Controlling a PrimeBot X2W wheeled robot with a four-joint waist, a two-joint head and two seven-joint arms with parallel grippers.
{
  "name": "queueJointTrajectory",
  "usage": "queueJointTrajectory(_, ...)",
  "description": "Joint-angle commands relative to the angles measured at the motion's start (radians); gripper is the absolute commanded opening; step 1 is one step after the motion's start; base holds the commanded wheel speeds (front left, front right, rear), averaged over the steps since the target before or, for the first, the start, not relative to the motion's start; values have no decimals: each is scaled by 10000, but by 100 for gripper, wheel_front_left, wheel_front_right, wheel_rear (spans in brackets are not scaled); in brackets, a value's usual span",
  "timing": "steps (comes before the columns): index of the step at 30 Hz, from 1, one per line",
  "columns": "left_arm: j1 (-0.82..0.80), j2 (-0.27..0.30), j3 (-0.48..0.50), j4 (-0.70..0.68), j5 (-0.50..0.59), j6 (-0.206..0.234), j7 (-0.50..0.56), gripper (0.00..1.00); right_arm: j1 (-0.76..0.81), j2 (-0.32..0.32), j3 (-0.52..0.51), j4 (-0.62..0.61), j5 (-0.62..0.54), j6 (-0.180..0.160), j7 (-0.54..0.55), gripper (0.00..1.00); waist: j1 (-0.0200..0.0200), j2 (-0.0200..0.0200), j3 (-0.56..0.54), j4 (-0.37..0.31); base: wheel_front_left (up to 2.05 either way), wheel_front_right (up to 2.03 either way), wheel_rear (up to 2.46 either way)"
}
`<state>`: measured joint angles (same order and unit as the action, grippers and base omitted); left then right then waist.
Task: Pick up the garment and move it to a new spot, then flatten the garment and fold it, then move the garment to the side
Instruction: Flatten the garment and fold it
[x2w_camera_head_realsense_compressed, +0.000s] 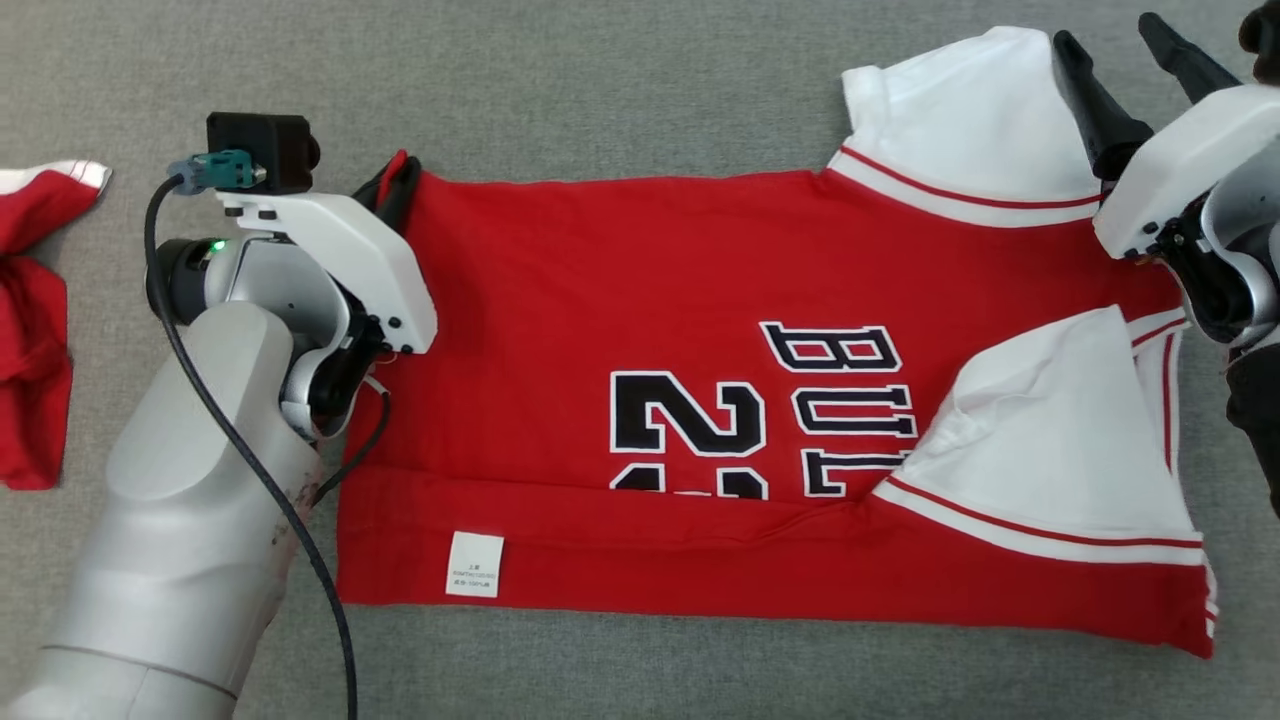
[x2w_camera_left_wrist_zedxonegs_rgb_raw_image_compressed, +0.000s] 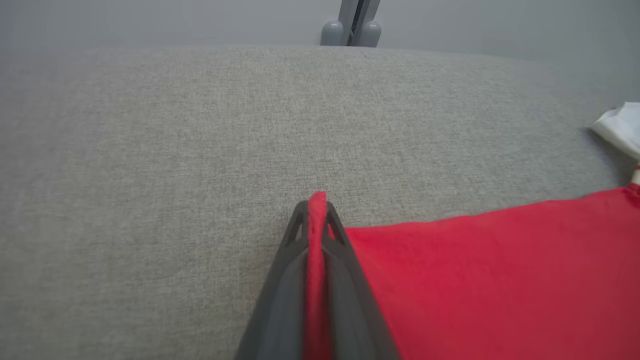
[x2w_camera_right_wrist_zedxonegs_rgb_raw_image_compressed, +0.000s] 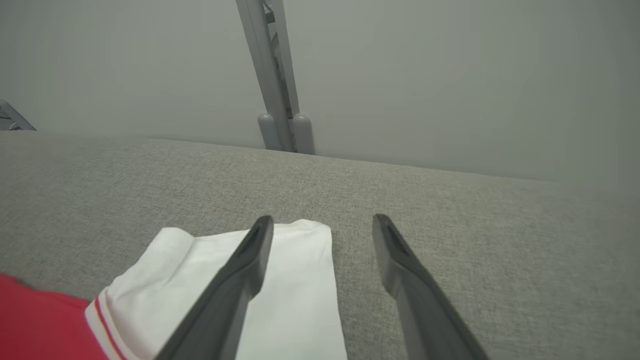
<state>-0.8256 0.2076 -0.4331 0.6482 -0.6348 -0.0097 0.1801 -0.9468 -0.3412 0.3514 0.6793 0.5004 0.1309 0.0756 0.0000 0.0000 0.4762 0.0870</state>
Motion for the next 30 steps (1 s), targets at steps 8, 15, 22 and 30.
queueJointTrajectory(8, -673, -407, -292, 356, 167, -246, -288, 0, -1307, -424, 1738, 1783, 931, -1, 496, 100, 0, 0, 560, 599, 0, 0, 0)
queueJointTrajectory(15, -650, -321, -198, 545, 9, -360, -604, 0, -1739, -715, 2930, 1909, 1716, -2, 157, 0, 0, 0, 614, 543, 0, 0, 0)
queueJointTrajectory(22, -173, 88, 41, 26, -87, -317, -1133, 0, -1418, -1361, 3837, 987, 2708, -2, -779, 0, 0, 0, 376, 382, 0, 0, 0)
queueJointTrajectory(30, 1191, 592, 306, -1606, -446, -260, -1329, 0, -375, -2580, 4585, -923, 3201, -1, -1708, 0, 0, 0, 15, 207, 0, 0, 0)
